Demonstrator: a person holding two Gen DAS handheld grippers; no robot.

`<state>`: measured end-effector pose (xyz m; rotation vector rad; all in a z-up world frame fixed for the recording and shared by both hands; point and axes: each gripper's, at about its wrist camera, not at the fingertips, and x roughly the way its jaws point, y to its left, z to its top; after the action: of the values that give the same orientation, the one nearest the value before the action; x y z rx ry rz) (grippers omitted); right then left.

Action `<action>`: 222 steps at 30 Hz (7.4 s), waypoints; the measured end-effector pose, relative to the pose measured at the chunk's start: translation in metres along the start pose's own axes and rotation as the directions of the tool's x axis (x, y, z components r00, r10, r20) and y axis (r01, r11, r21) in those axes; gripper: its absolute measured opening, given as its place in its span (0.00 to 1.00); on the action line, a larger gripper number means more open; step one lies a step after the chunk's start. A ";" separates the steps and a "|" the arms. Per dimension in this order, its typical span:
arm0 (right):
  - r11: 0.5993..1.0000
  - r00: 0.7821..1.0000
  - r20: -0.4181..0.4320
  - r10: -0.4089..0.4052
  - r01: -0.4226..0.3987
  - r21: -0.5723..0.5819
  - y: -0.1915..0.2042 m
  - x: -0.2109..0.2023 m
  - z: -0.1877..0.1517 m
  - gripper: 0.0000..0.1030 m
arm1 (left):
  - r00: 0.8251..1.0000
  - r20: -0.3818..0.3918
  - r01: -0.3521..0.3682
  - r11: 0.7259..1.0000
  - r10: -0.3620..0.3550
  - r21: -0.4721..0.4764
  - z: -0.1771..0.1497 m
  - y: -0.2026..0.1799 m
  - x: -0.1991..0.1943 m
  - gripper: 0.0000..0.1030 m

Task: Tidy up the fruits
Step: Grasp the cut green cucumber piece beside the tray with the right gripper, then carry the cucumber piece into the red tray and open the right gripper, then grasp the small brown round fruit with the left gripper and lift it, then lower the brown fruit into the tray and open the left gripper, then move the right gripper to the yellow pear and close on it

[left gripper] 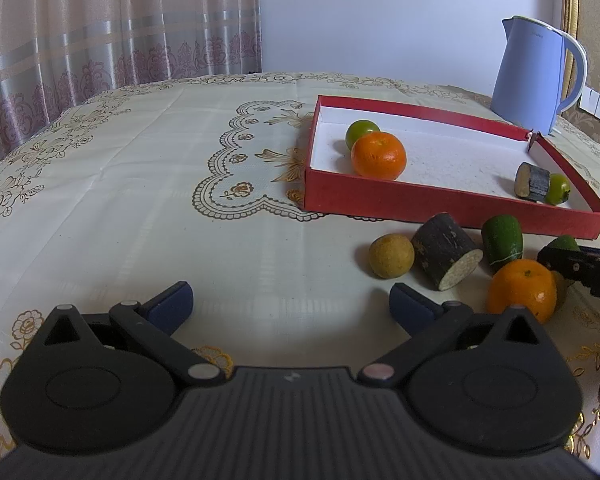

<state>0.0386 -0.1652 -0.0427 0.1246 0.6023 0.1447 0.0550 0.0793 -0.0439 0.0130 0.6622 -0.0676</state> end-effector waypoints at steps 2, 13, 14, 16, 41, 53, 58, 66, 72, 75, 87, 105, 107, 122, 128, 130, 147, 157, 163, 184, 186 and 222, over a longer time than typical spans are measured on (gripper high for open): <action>1.000 1.000 0.003 -0.004 0.004 -0.012 0.001 0.000 0.000 0.35 | 1.000 0.000 0.000 1.000 0.000 0.000 0.000 0.000 0.000 1.00; 0.991 0.992 0.074 -0.104 0.109 -0.074 -0.003 -0.017 0.005 0.31 | 1.000 0.000 0.000 1.000 0.000 0.000 0.000 0.000 0.000 1.00; 0.990 0.990 0.083 -0.115 0.121 -0.078 -0.004 -0.017 0.004 0.31 | 1.000 0.000 0.000 1.000 0.000 0.000 0.000 0.000 0.000 1.00; 0.989 0.988 0.091 -0.122 0.129 -0.078 -0.007 -0.019 0.005 0.31 | 1.000 0.000 0.000 1.000 0.000 0.000 0.000 0.000 0.000 1.00; 0.917 0.972 0.159 -0.171 0.216 -0.335 0.030 0.057 0.062 0.30 | 1.000 0.000 0.000 1.000 0.000 0.000 0.000 0.000 0.000 1.00; 0.933 0.984 0.063 -0.168 0.179 -0.311 0.025 0.093 0.068 0.30 | 1.000 0.000 0.000 1.000 0.000 0.001 0.000 0.000 0.000 1.00; 0.956 0.993 0.042 -0.106 0.113 -0.270 0.020 0.077 0.067 0.54 | 1.000 0.000 0.000 1.000 0.000 0.000 0.000 0.000 0.000 1.00; 0.970 0.987 0.138 -0.080 0.109 -0.219 0.000 0.004 0.037 0.74 | 1.000 0.000 0.000 1.000 0.000 0.000 0.000 0.000 0.000 1.00; 0.984 0.988 0.090 -0.125 0.135 -0.117 -0.033 -0.012 0.013 0.77 | 1.000 0.000 0.000 1.000 0.000 0.001 0.000 0.000 0.000 1.00; 0.985 0.987 0.058 -0.151 0.156 -0.080 -0.046 -0.007 0.005 0.77 | 1.000 0.000 0.000 1.000 0.000 0.001 0.000 0.000 0.000 1.00; 0.994 0.994 -0.005 -0.106 0.106 -0.022 -0.059 0.001 0.003 0.91 | 1.000 0.006 -0.010 1.000 0.010 0.006 0.000 -0.001 0.000 1.00; 0.993 0.994 -0.010 -0.111 0.111 -0.033 -0.057 0.003 0.003 0.93 | 0.996 0.091 -0.008 0.986 -0.007 0.165 0.015 -0.026 0.005 1.00; 0.993 0.994 -0.011 -0.112 0.112 -0.034 -0.058 0.003 0.003 0.93 | 0.998 0.065 -0.012 0.985 0.001 0.171 0.015 -0.027 0.011 1.00; 0.992 0.993 -0.014 -0.120 0.120 -0.047 -0.056 0.004 0.003 0.93 | 0.995 0.048 0.074 0.988 -0.082 0.136 0.011 -0.023 0.008 0.59; 0.991 0.992 -0.015 -0.122 0.121 -0.049 -0.056 0.004 0.003 0.93 | 0.991 0.056 0.110 0.983 -0.119 0.149 0.010 -0.026 0.006 0.24; 0.991 0.992 -0.015 -0.122 0.121 -0.050 -0.056 0.004 0.003 0.93 | 0.991 0.056 0.110 0.983 -0.119 0.147 0.010 -0.026 0.006 0.24; 0.991 0.992 -0.016 -0.124 0.123 -0.052 -0.056 0.004 0.003 0.93 | 0.987 0.115 0.101 0.991 -0.110 0.082 0.037 -0.026 -0.006 0.22; 0.991 0.992 -0.016 -0.125 0.124 -0.052 -0.055 0.005 0.003 0.93 | 0.989 0.119 0.083 0.995 -0.090 0.063 0.066 -0.033 0.020 0.22; 0.991 0.992 -0.017 -0.126 0.125 -0.054 -0.056 0.005 0.002 0.93 | 0.993 0.089 0.068 0.996 -0.072 0.053 0.070 -0.033 0.039 0.22; 0.989 0.991 -0.020 -0.133 0.132 -0.062 -0.054 0.004 0.002 0.93 | 0.997 0.070 0.010 0.996 -0.016 0.093 0.075 -0.040 0.065 0.25; 0.989 0.991 -0.020 -0.133 0.131 -0.062 -0.054 0.004 0.002 0.93 | 0.997 0.077 0.016 0.995 -0.024 0.096 0.074 -0.039 0.063 0.34; 0.989 0.991 -0.020 -0.134 0.132 -0.060 -0.053 0.004 0.002 0.93 | 0.962 0.251 -0.098 0.994 0.107 -0.049 0.037 -0.009 -0.010 1.00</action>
<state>0.0483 -0.2172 -0.0514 0.0259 0.6283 0.0344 0.0691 0.0693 -0.0088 0.0040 0.4059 0.0427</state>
